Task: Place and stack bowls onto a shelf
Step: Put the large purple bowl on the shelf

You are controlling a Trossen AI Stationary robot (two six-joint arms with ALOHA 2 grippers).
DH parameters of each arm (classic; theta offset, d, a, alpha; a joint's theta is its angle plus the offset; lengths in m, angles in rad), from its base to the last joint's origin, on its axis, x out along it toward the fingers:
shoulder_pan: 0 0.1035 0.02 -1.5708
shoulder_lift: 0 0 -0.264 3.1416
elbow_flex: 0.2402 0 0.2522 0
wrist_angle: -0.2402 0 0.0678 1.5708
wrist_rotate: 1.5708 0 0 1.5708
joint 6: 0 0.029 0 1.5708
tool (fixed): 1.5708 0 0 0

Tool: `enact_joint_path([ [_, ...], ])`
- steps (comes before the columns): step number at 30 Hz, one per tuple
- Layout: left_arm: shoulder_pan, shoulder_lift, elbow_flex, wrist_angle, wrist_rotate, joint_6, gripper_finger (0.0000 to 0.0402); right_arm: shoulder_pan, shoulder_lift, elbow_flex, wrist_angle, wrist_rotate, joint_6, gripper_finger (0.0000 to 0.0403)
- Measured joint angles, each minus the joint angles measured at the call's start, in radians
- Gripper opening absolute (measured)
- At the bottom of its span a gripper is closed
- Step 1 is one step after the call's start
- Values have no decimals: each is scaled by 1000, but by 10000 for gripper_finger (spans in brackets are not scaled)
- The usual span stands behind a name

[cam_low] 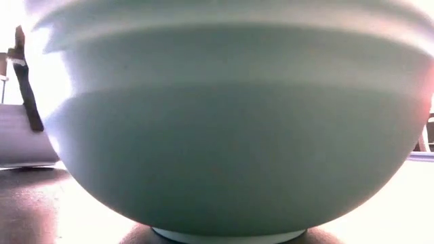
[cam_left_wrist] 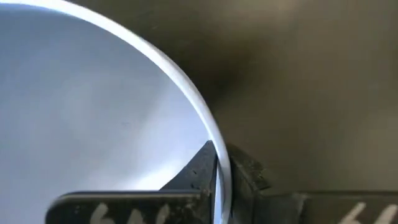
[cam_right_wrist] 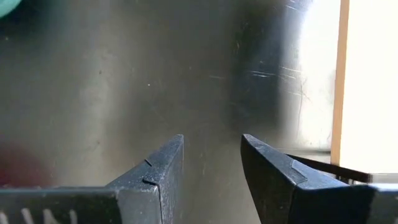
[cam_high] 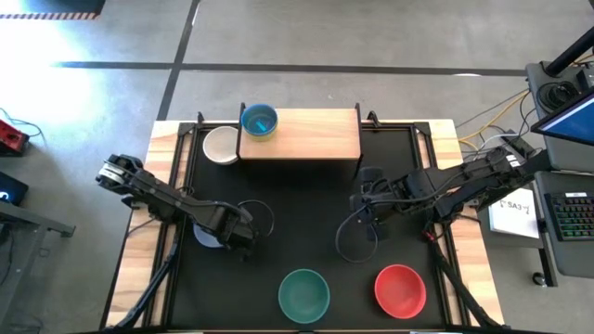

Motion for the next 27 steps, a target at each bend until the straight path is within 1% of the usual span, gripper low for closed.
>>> enact_joint_path([
  [4,5,0,106,44,11,133,2,0,0,0,2,0,-74,151],
  [7,8,0,211,65,-21,241,1,0,0,0,8,0,-130,151],
  [9,9,2,284,83,-60,341,1,0,0,0,20,0,-159,151],
  [12,11,12,381,140,-86,531,0,0,0,0,76,-12,-215,150],
  [15,19,38,462,202,-86,693,0,0,0,0,160,-102,-295,150],
  [18,27,77,539,214,-84,812,0,0,0,0,255,-213,-383,150],
  [20,28,108,581,209,-43,880,0,1,0,0,312,-261,-431,150],
  [24,29,179,650,199,83,977,0,0,-2,17,355,-277,-499,150],
  [27,28,234,705,159,150,1052,0,0,-5,23,383,-340,-541,150],
])
